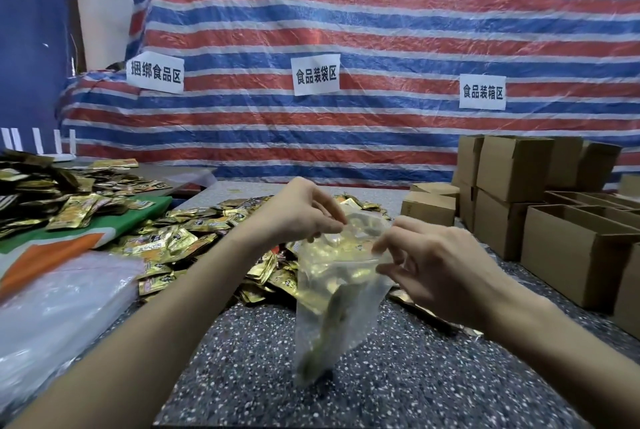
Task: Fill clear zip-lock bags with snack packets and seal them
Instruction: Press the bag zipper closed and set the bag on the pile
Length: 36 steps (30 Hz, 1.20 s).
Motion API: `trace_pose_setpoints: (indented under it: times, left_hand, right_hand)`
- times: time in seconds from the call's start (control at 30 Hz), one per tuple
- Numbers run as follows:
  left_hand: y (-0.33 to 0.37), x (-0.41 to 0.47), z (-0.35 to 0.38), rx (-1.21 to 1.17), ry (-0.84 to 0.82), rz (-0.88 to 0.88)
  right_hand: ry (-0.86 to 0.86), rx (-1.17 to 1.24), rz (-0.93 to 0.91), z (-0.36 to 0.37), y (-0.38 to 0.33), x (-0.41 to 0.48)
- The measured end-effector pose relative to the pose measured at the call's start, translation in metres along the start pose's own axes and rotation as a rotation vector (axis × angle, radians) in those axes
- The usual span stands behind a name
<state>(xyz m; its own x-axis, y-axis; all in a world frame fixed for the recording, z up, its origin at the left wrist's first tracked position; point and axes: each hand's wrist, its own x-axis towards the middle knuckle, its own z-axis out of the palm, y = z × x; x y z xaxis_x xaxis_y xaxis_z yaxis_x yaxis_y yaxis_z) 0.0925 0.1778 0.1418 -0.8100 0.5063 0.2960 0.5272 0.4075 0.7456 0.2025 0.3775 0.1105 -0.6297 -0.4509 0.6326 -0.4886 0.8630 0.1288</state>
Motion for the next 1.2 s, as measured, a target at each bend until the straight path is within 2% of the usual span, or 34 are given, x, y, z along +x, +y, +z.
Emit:
trace_pose_setpoints:
  times: [0.1, 0.17, 0.23, 0.27, 0.33, 0.4, 0.5, 0.57, 0.67, 0.8, 0.9, 1.0, 1.1, 1.2]
  left_hand:
    - [-0.013, 0.005, -0.004, -0.114, 0.012, 0.024]
    - [-0.025, 0.006, 0.000, -0.297, -0.009, 0.039]
    - [-0.043, 0.010, 0.005, -0.417, 0.077, 0.041]
    - [-0.054, 0.012, 0.009, -0.366, 0.157, 0.044]
    - [-0.082, 0.014, 0.018, -0.069, 0.248, 0.051]
    - [-0.112, 0.013, 0.033, 0.231, 0.155, 0.000]
    - [-0.156, 0.008, 0.059, 0.535, -0.014, -0.100]
    - [-0.177, 0.008, 0.075, 0.666, 0.001, -0.063]
    - [-0.194, 0.013, 0.091, 0.811, 0.144, 0.012]
    - [-0.197, 0.022, 0.097, 0.911, 0.246, -0.001]
    - [-0.191, 0.023, 0.093, 0.778, 0.326, 0.015]
    - [-0.172, 0.020, 0.084, 0.381, 0.459, 0.066]
    - [-0.144, 0.019, 0.069, -0.128, 0.473, -0.061]
    - [-0.125, 0.015, 0.054, -0.378, 0.493, -0.175]
  right_hand:
    - [0.008, 0.069, 0.038, 0.002, 0.004, 0.000]
    - [0.032, 0.114, 0.058, 0.003, 0.008, -0.001]
    - [0.072, 0.154, 0.080, 0.005, 0.011, -0.003]
    - [0.096, 0.168, 0.091, 0.006, 0.013, -0.003]
    - [0.132, 0.186, 0.104, 0.007, 0.016, -0.004]
    - [0.155, 0.193, 0.107, 0.009, 0.019, -0.005]
    - [0.178, 0.217, 0.118, 0.011, 0.023, -0.007]
    - [0.178, 0.232, 0.112, 0.013, 0.025, -0.008]
    - [0.179, 0.252, 0.098, 0.015, 0.027, -0.009]
    - [0.183, 0.262, 0.080, 0.015, 0.029, -0.012]
    - [0.186, 0.276, 0.074, 0.014, 0.030, -0.015]
    - [0.191, 0.280, 0.076, 0.014, 0.029, -0.015]
    - [0.202, 0.284, 0.083, 0.016, 0.026, -0.012]
    - [0.201, 0.292, 0.084, 0.019, 0.023, -0.011]
